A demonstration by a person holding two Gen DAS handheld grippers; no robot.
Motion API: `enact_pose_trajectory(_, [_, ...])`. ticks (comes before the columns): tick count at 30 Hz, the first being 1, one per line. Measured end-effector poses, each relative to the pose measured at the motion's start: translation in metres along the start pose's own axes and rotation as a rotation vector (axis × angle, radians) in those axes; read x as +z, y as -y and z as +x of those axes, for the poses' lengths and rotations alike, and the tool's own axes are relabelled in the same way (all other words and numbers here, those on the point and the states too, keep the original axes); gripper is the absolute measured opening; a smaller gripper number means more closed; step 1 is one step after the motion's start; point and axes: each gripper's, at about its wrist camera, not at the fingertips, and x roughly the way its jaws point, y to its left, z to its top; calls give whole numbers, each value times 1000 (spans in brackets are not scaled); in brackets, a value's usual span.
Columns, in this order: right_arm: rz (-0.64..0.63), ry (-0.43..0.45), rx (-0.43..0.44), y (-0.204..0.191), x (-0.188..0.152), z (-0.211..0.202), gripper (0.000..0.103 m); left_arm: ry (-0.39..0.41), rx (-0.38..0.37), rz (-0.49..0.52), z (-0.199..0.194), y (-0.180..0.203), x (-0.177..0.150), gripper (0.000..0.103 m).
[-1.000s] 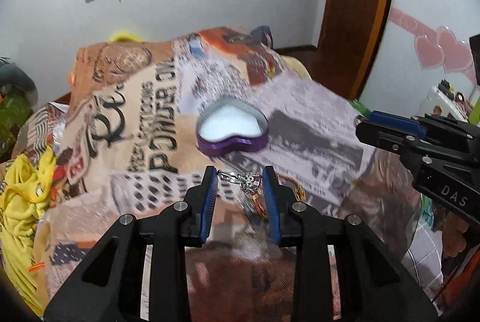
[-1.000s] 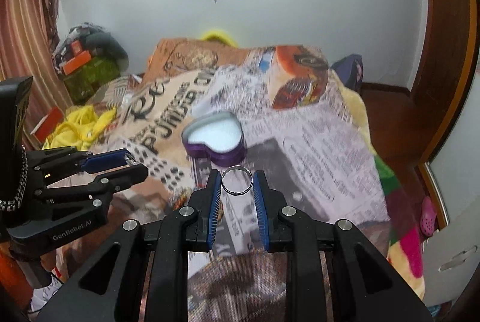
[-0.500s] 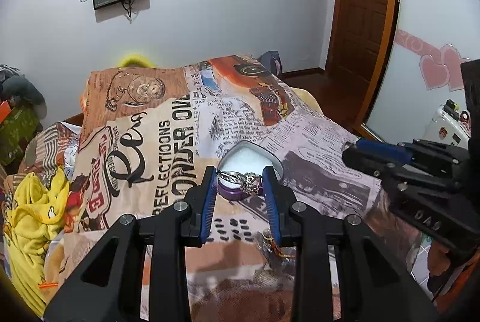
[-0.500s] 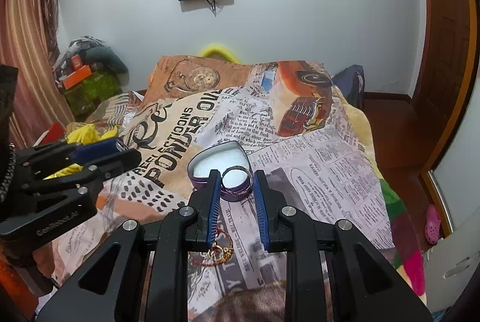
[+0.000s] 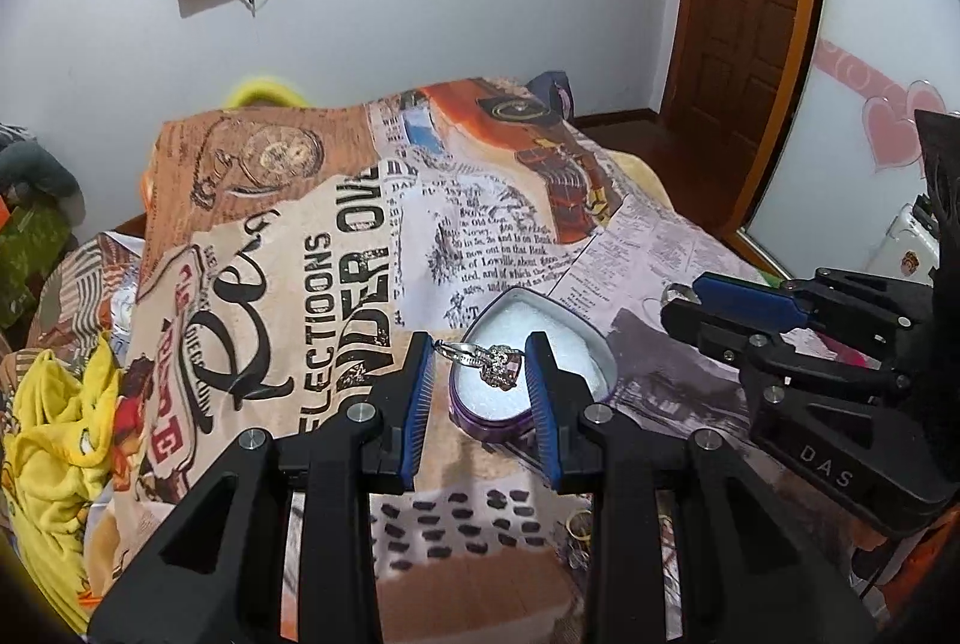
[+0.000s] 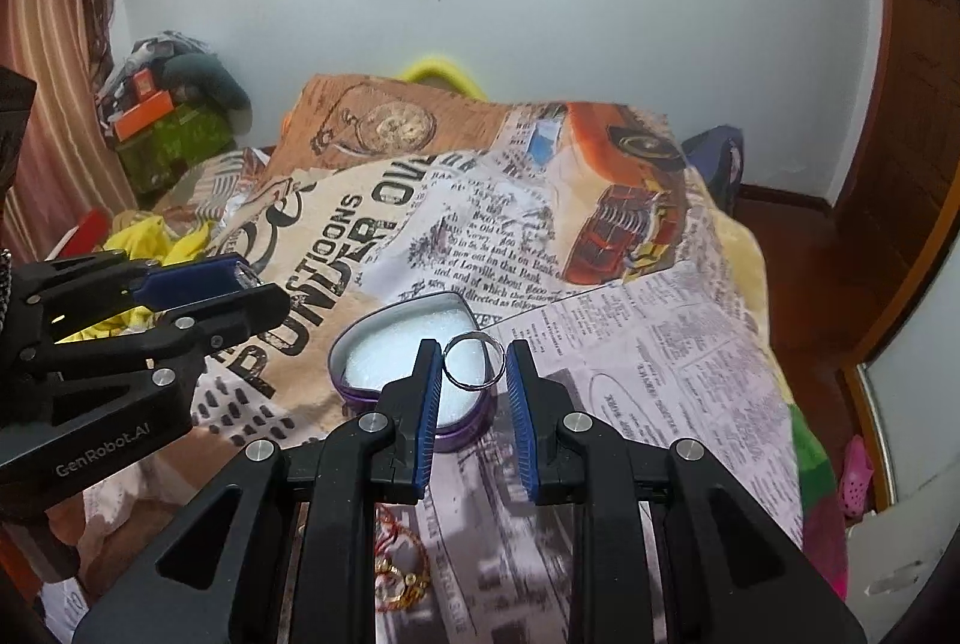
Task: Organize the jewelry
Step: 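Carry both rings over the heart tin and open both tools to drop them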
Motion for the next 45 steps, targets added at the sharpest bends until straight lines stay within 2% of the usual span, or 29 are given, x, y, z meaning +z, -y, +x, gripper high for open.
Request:
enact_pose_trajectory(9, [-1,-89,72,6,1,36,20,-98,-48,13,42,-6,0,30])
enact_pose_trajectory(18, [-45,-154,95,1,-1,57,20,-172,-114,-7,74,-12,-2,30])
enact_pose_trajectory(26, [-76,-181,102,-2,-2,67,20,-168,-149,-6,77,-12,3,30])
enact_pose_trajectory(38, [-104,-178,78,-7,-2,64,20,-139,-128,-1,61,-16,2,31])
enact_pose_trajectory(40, [-107,-177,77,-9,-2,61,22,-133,-121,-6,56,-17,1,32])
enact_pose_trajectory(44, [-105,-160,66,-11,-2,52,36,-123,-102,-10,44,-20,-2,32])
enact_pose_trajectory(45, [-105,-154,63,-11,-2,49,37,-118,-98,-14,39,-21,-2,32])
